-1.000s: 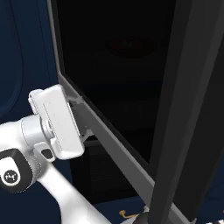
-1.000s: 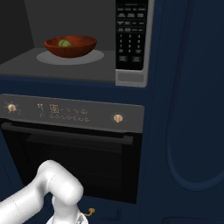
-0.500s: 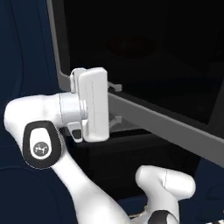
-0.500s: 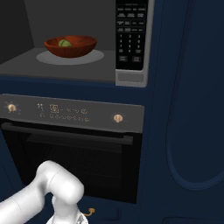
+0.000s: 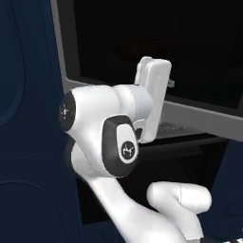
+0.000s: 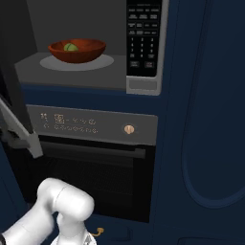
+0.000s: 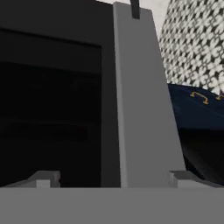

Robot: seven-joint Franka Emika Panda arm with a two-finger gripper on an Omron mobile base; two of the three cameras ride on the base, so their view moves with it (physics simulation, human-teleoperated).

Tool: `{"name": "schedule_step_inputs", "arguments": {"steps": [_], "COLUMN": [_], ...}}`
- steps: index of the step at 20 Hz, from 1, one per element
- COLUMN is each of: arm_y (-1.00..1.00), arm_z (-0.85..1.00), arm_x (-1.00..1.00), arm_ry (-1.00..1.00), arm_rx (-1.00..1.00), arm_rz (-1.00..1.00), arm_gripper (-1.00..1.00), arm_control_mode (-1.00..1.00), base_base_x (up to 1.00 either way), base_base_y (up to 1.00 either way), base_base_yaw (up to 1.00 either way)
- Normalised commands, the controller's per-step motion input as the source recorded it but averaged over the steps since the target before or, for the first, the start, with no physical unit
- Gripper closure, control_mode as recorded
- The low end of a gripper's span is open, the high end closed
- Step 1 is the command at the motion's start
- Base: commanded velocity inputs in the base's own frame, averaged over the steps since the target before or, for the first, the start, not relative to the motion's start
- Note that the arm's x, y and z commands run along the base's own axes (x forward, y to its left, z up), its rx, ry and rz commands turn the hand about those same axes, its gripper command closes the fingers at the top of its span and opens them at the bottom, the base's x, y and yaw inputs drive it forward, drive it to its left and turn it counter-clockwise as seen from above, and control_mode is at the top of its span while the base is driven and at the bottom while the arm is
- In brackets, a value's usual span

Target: Pick the lime from the sink and place it in the bowl. Then pick the bowl and place it in the microwave. Then close the microwave door and press the start button.

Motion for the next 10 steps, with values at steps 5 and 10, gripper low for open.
{"name": "schedule_step_inputs", "arguments": {"steps": [5,10], "arm_y": [-0.61,-0.40], "arm_z": [0.00,0.00], "arm_x": [0.33,0.47], "arm_ry": [-0.09,-0.04], "arm_rx": [0.14,0.13], "arm_rz": [0.47,0.42], "arm_gripper": [-1.00,-1.00], "arm_control_mode": [-1.00,-1.00], "base_base_x": [0.00,0.00], "base_base_y": [0.00,0.00], "base_base_yaw": [0.00,0.00]}}
